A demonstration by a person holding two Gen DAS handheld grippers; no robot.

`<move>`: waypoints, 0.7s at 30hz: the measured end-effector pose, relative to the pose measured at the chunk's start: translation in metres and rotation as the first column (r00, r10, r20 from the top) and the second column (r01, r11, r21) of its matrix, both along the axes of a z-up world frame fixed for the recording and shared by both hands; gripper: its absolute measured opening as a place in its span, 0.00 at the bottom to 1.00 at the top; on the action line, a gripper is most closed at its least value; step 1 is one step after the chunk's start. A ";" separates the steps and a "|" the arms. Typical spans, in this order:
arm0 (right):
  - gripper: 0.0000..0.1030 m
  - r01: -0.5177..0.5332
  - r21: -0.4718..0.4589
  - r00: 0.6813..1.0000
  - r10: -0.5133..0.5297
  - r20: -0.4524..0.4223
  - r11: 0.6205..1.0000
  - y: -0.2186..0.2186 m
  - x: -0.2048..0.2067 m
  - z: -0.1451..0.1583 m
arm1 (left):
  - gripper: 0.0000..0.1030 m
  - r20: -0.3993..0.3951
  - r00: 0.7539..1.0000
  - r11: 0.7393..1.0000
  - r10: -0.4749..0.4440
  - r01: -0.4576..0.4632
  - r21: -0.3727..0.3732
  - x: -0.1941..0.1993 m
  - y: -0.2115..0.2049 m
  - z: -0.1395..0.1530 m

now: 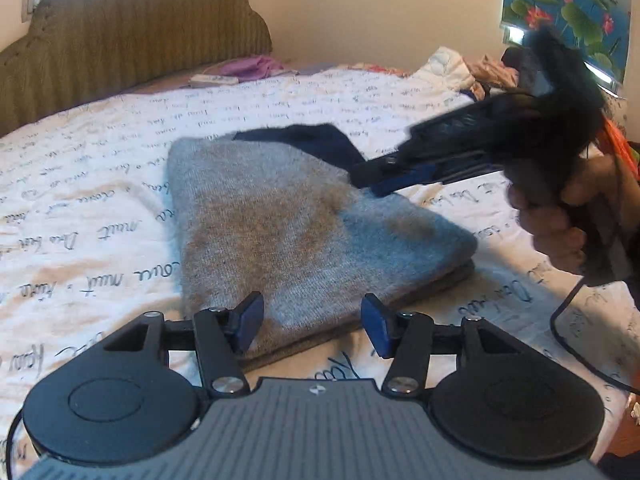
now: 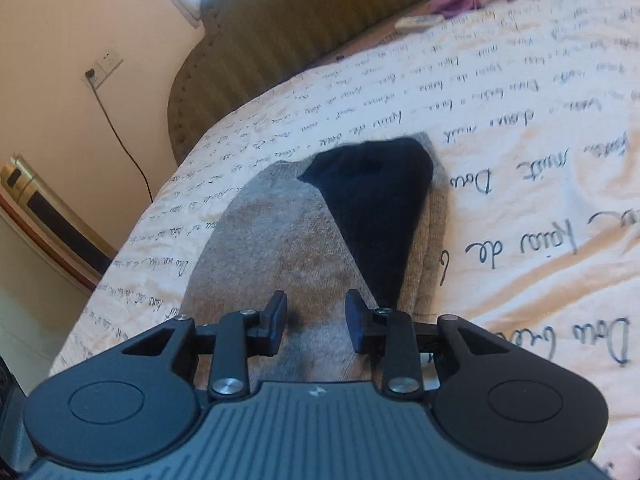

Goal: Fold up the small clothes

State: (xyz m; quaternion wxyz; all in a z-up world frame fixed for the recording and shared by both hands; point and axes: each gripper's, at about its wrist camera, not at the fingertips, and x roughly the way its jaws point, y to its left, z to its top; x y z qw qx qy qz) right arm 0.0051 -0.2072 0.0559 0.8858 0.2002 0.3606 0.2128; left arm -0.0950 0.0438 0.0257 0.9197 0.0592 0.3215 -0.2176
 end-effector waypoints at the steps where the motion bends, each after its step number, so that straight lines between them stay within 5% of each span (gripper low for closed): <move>1: 0.31 -0.011 -0.018 0.999 0.012 0.040 1.000 0.003 -0.019 0.009 | 0.59 0.006 1.000 1.000 0.014 -0.014 -0.011 -0.006 0.003 0.002; 6: 0.32 -0.101 -0.052 0.995 0.101 0.014 0.994 0.022 -0.059 -0.002 | 0.67 -0.022 0.999 0.999 0.042 -0.042 0.002 -0.014 -0.003 -0.016; 9: 0.31 -0.049 -0.014 0.998 0.049 -0.044 0.999 0.016 -0.058 -0.026 | 0.67 0.003 0.998 0.997 0.060 -0.060 0.039 -0.021 -0.004 -0.018; 12: 0.32 -0.003 -0.004 1.000 0.003 -0.026 1.000 0.008 -0.080 -0.009 | 0.69 0.001 0.997 0.997 0.073 -0.073 0.011 -0.037 0.009 -0.003; 15: 0.50 0.036 -0.087 0.999 -0.034 0.028 0.996 0.003 -0.110 0.006 | 0.74 0.068 0.988 0.990 0.136 -0.138 0.026 -0.051 0.033 0.015; 16: 0.58 0.055 -0.122 0.998 -0.050 0.044 0.991 -0.004 -0.120 0.010 | 0.75 0.099 0.980 0.984 0.171 -0.175 0.031 -0.054 0.045 0.023; 19: 0.60 0.132 -0.210 0.990 -0.119 0.073 0.969 -0.035 -0.147 0.018 | 0.80 0.157 0.928 0.940 0.337 -0.340 -0.007 -0.054 0.095 0.050; 21: 0.60 0.212 -0.264 0.977 -0.196 0.087 0.941 -0.065 -0.162 0.025 | 0.83 0.162 0.857 0.872 0.490 -0.481 -0.092 -0.052 0.141 0.072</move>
